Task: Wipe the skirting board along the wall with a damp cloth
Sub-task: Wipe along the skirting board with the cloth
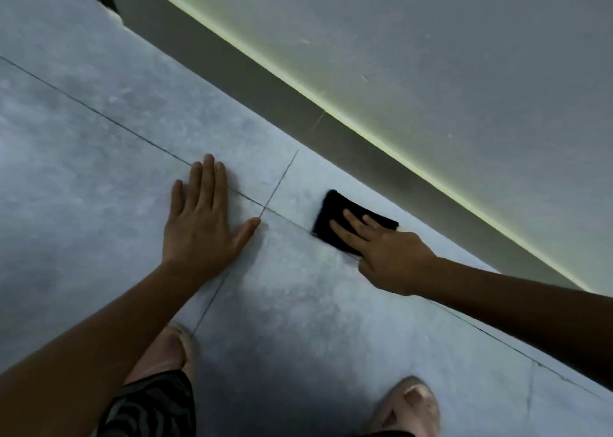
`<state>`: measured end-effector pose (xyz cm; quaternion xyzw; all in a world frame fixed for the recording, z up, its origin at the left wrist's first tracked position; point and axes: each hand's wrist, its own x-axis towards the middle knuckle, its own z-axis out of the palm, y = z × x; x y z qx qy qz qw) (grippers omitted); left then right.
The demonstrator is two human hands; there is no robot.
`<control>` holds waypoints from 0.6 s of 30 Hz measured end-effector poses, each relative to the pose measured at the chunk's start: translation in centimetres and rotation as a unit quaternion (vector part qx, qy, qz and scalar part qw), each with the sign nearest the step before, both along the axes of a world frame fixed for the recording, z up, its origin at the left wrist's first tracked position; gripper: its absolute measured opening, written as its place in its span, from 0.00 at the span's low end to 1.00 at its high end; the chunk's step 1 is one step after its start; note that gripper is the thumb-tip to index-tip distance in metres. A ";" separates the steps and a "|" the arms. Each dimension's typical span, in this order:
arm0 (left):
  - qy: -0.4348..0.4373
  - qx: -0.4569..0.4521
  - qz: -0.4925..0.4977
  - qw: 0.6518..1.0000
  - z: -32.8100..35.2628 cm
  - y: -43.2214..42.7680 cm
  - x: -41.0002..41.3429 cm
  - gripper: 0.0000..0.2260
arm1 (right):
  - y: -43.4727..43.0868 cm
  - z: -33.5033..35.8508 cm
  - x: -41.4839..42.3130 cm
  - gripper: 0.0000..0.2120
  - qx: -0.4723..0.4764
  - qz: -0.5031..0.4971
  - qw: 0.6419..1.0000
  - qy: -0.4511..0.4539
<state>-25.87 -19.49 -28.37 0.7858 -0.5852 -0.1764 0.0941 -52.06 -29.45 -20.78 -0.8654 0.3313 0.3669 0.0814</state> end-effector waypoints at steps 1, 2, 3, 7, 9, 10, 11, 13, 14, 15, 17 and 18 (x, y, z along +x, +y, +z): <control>-0.005 0.008 -0.009 1.000 -0.2 -0.2 -0.5 0.42 | 0.3 -0.1 -1.2 0.32 0.002 -0.017 1.000 0.006; -0.013 0.015 -0.019 1.000 -0.3 -0.3 -0.9 0.41 | 0.8 -0.6 -1.6 0.32 -0.007 -0.030 1.000 0.001; -0.022 0.019 -0.025 0.999 -0.5 -0.4 -1.2 0.41 | 1.1 -1.1 -1.1 0.31 -0.019 -0.047 0.999 -0.017; -0.056 0.021 -0.040 0.997 -1.1 -0.1 -0.9 0.41 | 0.7 -3.8 6.1 0.31 -0.037 -0.156 0.977 -0.144; -0.070 0.030 -0.047 0.996 -1.1 -0.2 -0.8 0.42 | -1.3 -4.1 9.9 0.30 -0.030 -0.173 0.971 -0.165; -0.072 0.035 -0.048 0.996 -1.0 -0.3 -1.0 0.42 | -2.3 -4.0 11.0 0.30 -0.024 -0.174 0.972 -0.159; -0.070 0.034 -0.044 0.996 -1.0 -0.4 -1.0 0.42 | -3.1 -4.0 11.6 0.30 -0.019 -0.170 0.973 -0.152; -0.057 0.034 -0.035 0.997 -0.9 -0.5 -1.4 0.41 | -3.6 -4.1 11.0 0.30 -0.019 -0.164 0.974 -0.155; -0.049 0.036 -0.037 0.997 -0.9 -0.5 -1.6 0.41 | -3.3 -4.2 9.9 0.30 -0.026 -0.167 0.972 -0.165; -0.043 0.035 -0.045 0.997 -1.0 -0.4 -1.9 0.40 | -2.7 -4.3 8.5 0.30 -0.036 -0.177 0.968 -0.176; -0.035 0.029 -0.078 0.996 -0.9 -0.6 -2.7 0.38 | -1.3 -4.5 4.8 0.31 -0.056 -0.213 0.957 -0.187; -0.032 0.027 -0.099 0.994 -0.8 -0.8 -3.4 0.37 | -0.7 -4.5 2.4 0.32 -0.070 -0.232 0.952 -0.186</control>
